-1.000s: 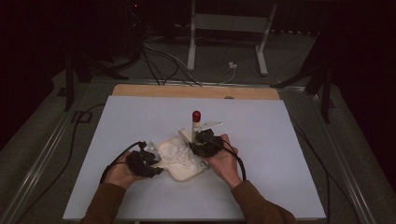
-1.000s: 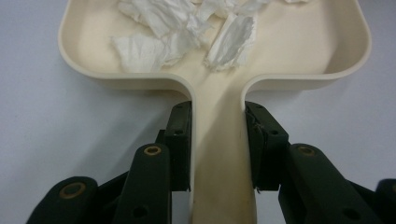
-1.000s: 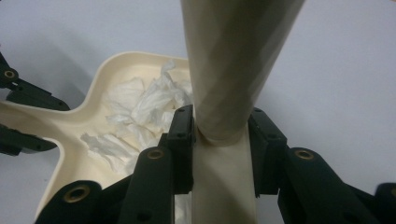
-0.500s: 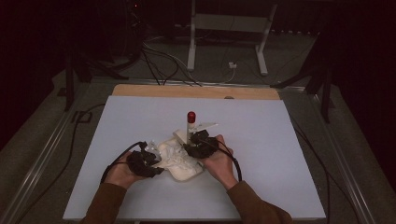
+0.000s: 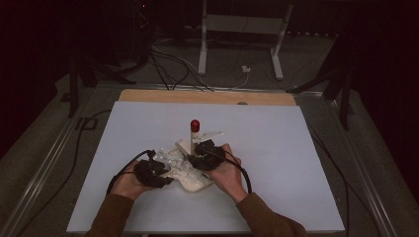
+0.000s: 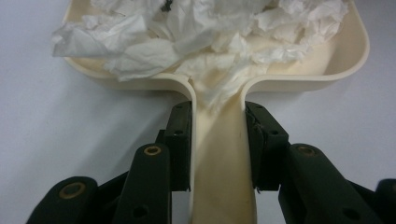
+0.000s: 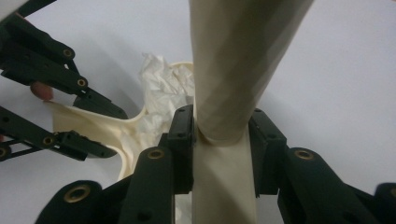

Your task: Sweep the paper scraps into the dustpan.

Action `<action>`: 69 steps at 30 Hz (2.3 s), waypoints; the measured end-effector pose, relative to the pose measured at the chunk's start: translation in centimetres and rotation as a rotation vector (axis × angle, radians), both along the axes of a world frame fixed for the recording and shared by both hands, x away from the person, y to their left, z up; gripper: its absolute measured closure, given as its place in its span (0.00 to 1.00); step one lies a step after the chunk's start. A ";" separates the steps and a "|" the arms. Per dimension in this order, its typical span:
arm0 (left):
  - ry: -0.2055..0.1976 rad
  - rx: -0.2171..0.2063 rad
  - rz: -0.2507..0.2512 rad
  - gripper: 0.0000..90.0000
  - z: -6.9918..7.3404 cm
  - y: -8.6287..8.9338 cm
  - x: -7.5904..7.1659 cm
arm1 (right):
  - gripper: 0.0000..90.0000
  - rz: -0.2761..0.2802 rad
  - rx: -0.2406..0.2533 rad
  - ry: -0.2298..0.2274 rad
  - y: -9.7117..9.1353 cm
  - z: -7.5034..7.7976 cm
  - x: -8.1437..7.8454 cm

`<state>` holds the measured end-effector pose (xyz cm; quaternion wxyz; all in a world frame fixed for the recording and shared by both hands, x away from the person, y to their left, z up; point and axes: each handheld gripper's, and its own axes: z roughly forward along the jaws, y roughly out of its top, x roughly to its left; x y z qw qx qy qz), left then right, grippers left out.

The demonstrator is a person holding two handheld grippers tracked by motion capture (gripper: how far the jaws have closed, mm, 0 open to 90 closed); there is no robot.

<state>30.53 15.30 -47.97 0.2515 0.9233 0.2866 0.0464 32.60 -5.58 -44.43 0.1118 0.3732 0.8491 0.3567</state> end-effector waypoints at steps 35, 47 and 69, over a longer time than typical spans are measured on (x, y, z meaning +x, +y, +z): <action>-0.065 -0.081 0.020 0.74 -0.8 1.2 -1.1 | 0.75 -0.081 0.054 -0.048 -3.4 2.2 1.6; -0.096 -0.101 0.063 0.74 -0.2 2.2 -1.5 | 0.75 -0.093 0.045 -0.053 -4.8 2.2 2.1; -0.153 -0.127 0.236 0.74 0.5 3.6 -1.4 | 0.75 -0.104 0.032 -0.049 -7.9 1.6 2.7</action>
